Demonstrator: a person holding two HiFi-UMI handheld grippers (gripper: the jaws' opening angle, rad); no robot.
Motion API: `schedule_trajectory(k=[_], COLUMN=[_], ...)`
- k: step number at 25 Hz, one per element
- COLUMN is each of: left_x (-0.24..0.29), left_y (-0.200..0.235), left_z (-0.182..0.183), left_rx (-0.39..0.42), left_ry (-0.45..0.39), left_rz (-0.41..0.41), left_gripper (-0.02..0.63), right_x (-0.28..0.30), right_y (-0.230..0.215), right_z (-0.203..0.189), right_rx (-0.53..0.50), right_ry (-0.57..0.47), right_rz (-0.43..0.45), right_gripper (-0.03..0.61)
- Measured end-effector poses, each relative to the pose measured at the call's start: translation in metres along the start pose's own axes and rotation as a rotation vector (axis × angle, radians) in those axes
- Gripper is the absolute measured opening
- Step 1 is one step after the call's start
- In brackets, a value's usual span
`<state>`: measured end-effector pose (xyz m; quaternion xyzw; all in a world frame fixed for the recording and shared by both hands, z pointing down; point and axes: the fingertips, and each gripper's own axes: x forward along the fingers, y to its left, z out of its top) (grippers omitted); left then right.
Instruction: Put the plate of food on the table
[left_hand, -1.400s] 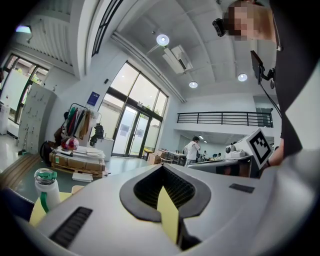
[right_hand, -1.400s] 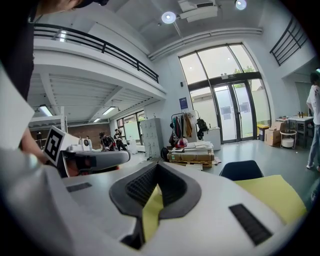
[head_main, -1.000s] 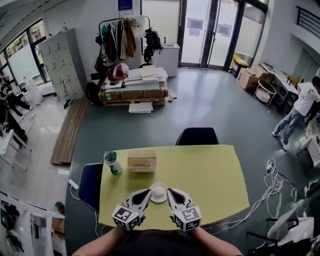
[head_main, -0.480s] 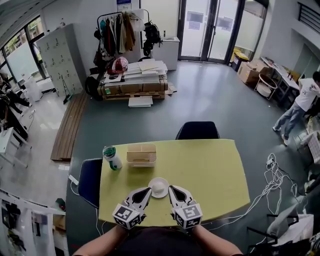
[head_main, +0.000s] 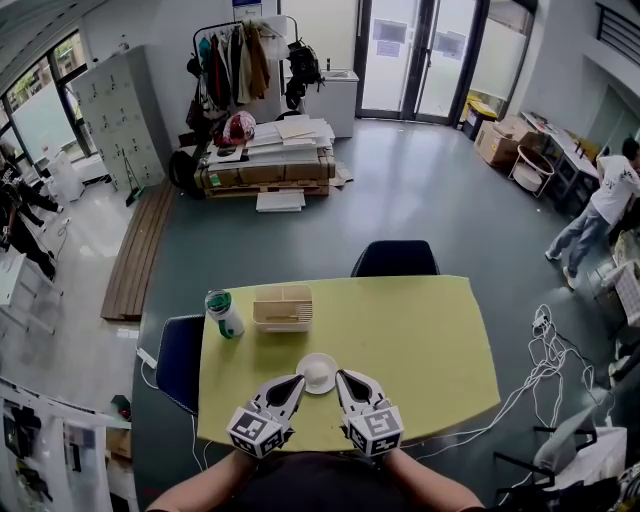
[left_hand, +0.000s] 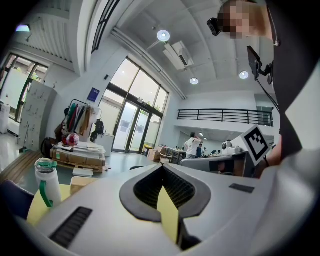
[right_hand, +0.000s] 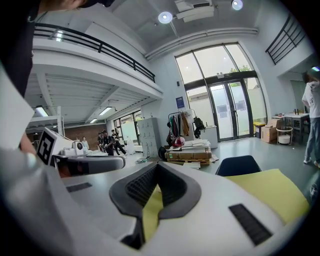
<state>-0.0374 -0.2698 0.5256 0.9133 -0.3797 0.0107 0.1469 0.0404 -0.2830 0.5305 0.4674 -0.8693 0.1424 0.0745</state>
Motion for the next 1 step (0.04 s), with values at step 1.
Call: schedule_trajectory(k=[1], left_x=[-0.0001], left_y=[0.0001], left_z=[-0.0012], left_rx=[0.001], left_ry=[0.001], left_rz=[-0.001], left_gripper=[0.008], right_x=[0.0002], right_y=[0.0002], right_z=[-0.0006], right_rx=[0.0], right_ry=[0.0], right_rz=[0.001], right_gripper=[0.012])
